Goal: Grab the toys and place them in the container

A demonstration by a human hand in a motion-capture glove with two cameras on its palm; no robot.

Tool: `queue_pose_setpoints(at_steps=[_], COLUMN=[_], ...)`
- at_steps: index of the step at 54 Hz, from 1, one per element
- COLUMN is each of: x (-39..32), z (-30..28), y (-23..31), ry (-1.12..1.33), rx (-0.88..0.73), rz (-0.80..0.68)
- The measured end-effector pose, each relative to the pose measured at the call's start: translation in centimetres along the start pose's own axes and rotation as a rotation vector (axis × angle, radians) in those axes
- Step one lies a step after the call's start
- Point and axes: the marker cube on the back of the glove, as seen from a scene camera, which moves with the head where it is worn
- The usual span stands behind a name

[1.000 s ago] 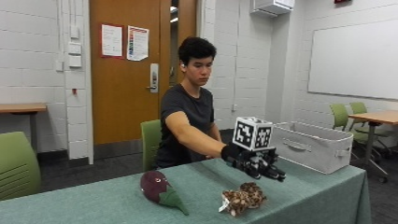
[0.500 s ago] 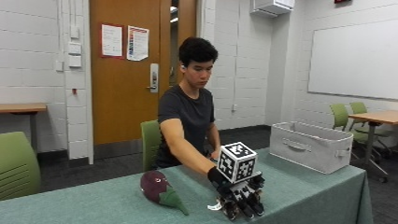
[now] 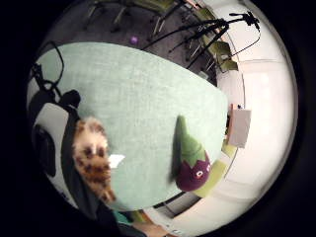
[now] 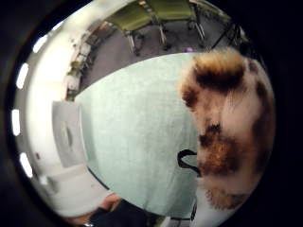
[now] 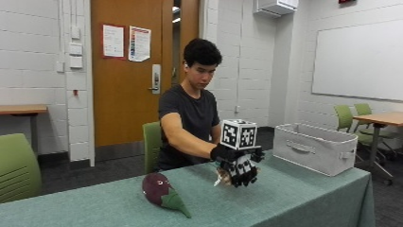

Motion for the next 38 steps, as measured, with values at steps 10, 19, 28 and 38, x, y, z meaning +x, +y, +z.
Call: queue_pose_setpoints(at_steps=[10,19,28,38], x=[-3.9,-10.1,-18.5,-34.1], z=[-8.6,-18.2,-25.8,-33.1], y=[1.6,2.1,2.7,5.2], ry=[-0.006,-0.049,-0.077,-0.162], rx=[0.107,0.224,0.301,0.341], rz=[-0.059,-0.126,-0.206,-0.451])
